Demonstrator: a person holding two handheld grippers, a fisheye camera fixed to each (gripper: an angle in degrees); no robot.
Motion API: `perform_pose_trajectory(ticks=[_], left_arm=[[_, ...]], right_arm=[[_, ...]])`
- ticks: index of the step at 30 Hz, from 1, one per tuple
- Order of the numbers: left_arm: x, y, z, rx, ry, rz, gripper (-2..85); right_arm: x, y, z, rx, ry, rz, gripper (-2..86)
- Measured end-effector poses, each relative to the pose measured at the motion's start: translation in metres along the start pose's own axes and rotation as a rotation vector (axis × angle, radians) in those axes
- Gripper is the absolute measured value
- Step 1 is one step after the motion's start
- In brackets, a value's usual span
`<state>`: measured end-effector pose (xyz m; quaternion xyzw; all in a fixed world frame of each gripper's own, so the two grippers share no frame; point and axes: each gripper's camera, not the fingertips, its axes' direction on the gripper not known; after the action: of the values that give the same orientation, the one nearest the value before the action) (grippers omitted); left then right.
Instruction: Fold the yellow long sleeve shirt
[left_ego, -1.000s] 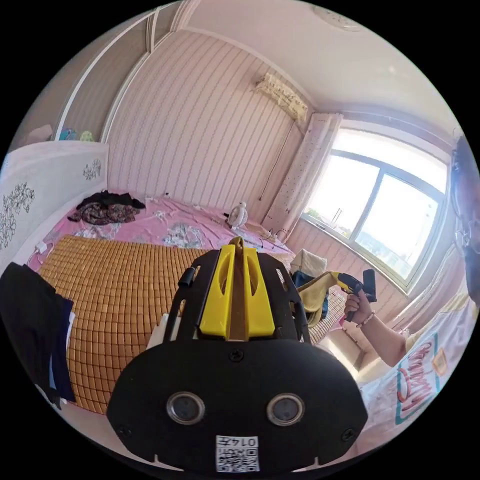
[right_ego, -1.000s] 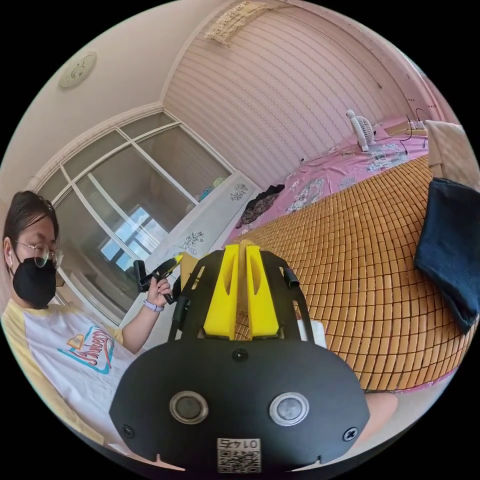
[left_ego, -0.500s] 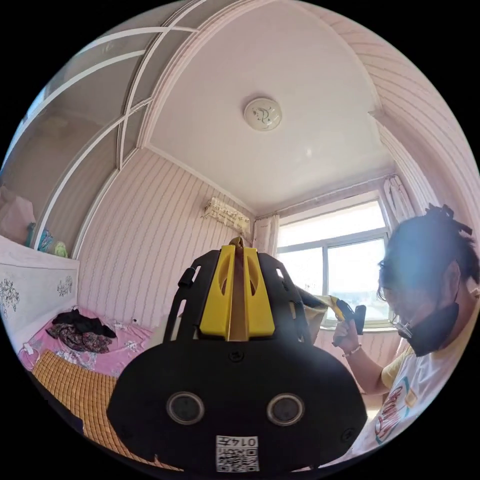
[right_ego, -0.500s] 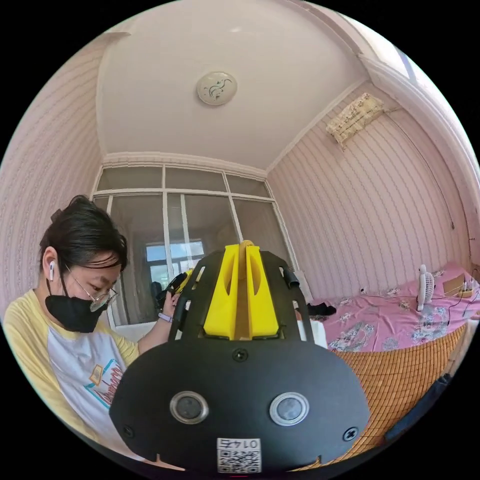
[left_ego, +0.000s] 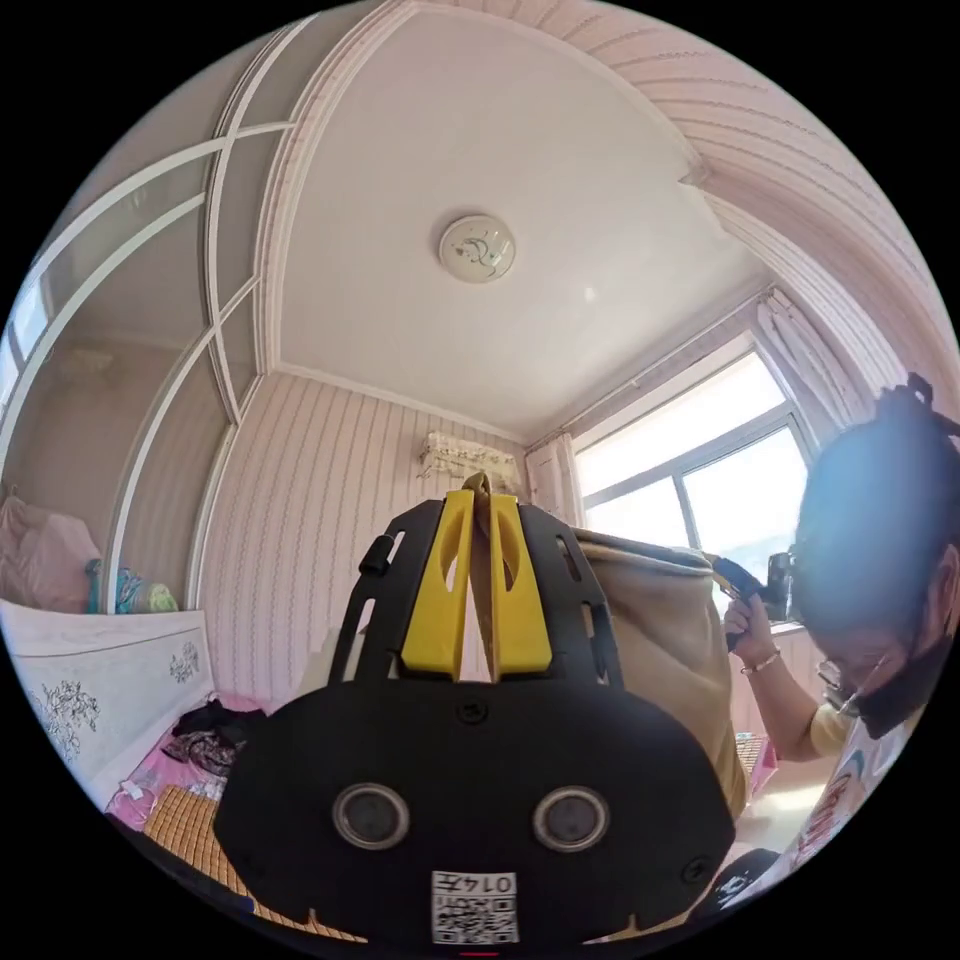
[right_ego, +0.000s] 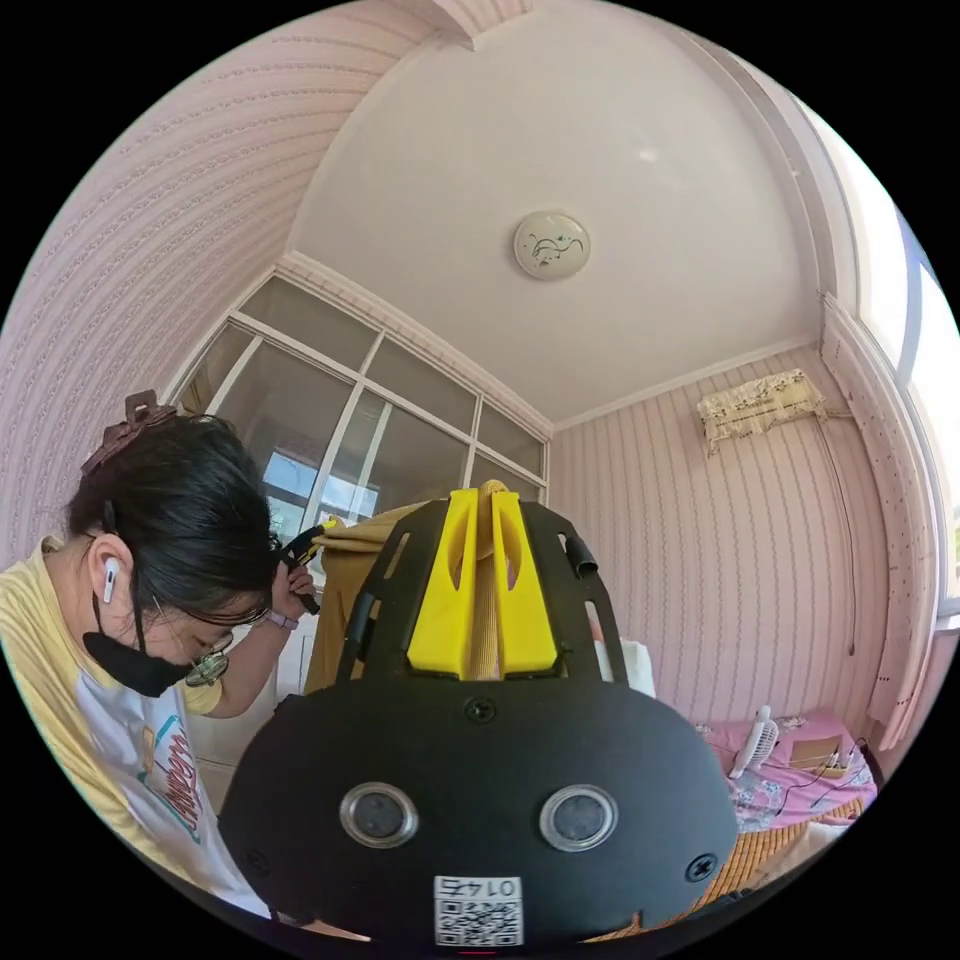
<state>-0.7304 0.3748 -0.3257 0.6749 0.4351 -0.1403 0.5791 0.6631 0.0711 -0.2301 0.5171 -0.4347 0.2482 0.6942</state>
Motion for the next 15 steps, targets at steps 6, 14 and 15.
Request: perform_pose_trajectory(ticks=[6,14,15], left_arm=[[-0.057,0.088,0.127,-0.433,-0.244,-0.112,0.4],[-0.069,-0.006,0.177,-0.148,-0.258,-0.039,0.5],[-0.065,-0.008,0.175,-0.114,-0.250,-0.001,0.5]], right_arm=[[0.111,0.086,0.140,-0.562,0.209,0.258,0.6],[0.131,-0.015,0.194,-0.268,0.244,0.194,0.3],[0.121,-0.029,0.192,-0.186,0.229,0.136,0.4]])
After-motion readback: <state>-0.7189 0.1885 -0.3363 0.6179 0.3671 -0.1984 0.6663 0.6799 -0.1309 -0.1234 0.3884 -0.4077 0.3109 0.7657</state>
